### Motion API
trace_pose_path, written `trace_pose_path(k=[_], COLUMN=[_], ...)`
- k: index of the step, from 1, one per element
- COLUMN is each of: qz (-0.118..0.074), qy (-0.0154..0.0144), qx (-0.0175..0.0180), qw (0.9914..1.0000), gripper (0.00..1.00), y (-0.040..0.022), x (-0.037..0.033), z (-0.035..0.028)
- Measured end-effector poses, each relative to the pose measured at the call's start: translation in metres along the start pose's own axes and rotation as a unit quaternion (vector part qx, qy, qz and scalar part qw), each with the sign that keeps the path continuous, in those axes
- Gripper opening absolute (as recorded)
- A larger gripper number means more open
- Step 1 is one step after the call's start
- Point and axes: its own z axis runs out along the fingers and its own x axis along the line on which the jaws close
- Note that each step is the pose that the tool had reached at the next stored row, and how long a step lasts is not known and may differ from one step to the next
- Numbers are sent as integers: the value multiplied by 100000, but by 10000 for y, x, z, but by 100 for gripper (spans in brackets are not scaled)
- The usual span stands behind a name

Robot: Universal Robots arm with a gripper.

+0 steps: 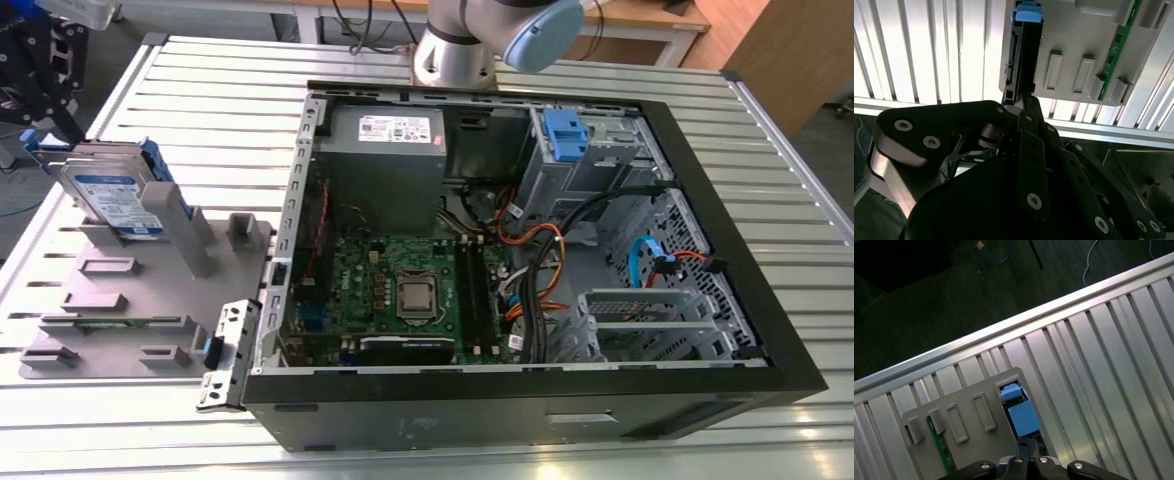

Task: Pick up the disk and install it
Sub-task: 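Pick up the disk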

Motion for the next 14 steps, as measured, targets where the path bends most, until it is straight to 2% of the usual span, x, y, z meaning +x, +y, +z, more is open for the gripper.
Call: trace_pose_path(k=[3,7,10,14], qz=[-2442,-5824,-8222,-11227], qy=[106,254,358,454], qx=[-70,-169,-238,-332], qw=[99970,99830,99660,99366], gripper=[11,11,11,11], y=[0,-1,0,-1], x=[0,0,0,0], z=[3,7,9,11])
